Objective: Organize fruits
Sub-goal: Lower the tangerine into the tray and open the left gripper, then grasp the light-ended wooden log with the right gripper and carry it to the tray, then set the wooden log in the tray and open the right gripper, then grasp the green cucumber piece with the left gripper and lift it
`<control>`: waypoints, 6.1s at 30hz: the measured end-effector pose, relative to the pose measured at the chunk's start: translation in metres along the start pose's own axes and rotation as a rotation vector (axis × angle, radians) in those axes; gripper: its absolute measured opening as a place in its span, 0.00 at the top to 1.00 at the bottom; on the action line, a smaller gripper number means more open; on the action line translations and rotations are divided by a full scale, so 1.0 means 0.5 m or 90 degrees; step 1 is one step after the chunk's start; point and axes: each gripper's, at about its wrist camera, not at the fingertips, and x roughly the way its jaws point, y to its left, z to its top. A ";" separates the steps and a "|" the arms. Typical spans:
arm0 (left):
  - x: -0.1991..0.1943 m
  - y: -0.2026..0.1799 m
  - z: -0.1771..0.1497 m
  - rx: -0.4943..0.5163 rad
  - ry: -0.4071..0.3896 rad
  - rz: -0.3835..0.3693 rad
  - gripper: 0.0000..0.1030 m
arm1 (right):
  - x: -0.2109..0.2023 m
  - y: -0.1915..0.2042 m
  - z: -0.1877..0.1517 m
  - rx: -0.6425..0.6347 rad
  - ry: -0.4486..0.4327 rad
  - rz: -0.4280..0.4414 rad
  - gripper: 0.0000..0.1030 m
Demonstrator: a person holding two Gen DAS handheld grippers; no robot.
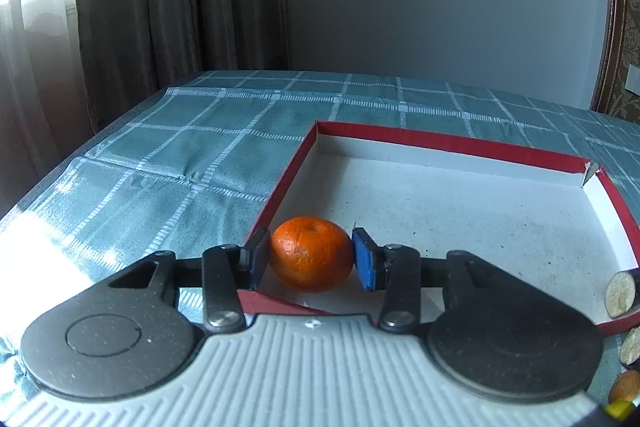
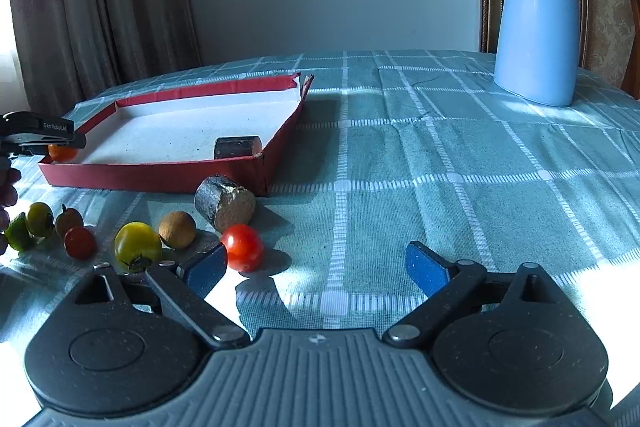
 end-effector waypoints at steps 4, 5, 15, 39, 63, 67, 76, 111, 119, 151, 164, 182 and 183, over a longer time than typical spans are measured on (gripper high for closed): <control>0.001 0.001 -0.003 0.004 0.001 -0.003 0.50 | 0.002 0.021 -0.003 -0.036 0.001 -0.031 0.06; -0.001 -0.002 -0.003 0.008 -0.001 -0.004 0.48 | 0.003 0.024 -0.004 -0.043 0.001 -0.033 0.06; -0.104 0.014 -0.020 0.009 -0.089 -0.010 0.19 | -0.005 0.012 -0.004 -0.025 -0.014 -0.022 0.06; -0.202 0.163 -0.138 -0.073 -0.121 0.007 0.00 | 0.035 0.034 0.069 -0.325 -0.068 0.197 0.54; -0.189 0.164 -0.134 -0.079 -0.104 0.012 0.00 | 0.030 0.076 0.135 -0.270 -0.115 0.231 0.68; -0.186 0.165 -0.134 -0.080 -0.100 0.012 0.00 | 0.074 0.108 0.157 -0.273 -0.105 0.219 0.68; -0.186 0.164 -0.134 -0.079 -0.101 0.011 0.00 | 0.142 0.133 0.150 -0.301 -0.061 0.181 0.68; -0.195 0.074 -0.170 0.149 -0.066 -0.106 0.17 | 0.047 -0.028 0.038 0.049 -0.011 0.196 0.17; -0.191 0.069 -0.173 0.160 -0.055 -0.114 0.32 | 0.048 -0.028 0.038 0.053 -0.007 0.193 0.17; -0.211 0.051 -0.188 0.202 -0.094 -0.115 0.77 | 0.000 -0.027 0.012 0.038 -0.020 0.145 0.16; -0.216 0.053 -0.176 0.147 -0.106 -0.050 0.92 | -0.022 -0.013 -0.007 0.033 -0.031 0.088 0.10; -0.216 0.054 -0.151 0.067 -0.100 0.003 0.98 | -0.017 -0.038 -0.010 0.080 -0.032 0.106 0.10; -0.217 0.057 -0.147 0.062 -0.100 -0.003 0.98 | -0.018 -0.038 -0.010 0.081 -0.033 0.106 0.10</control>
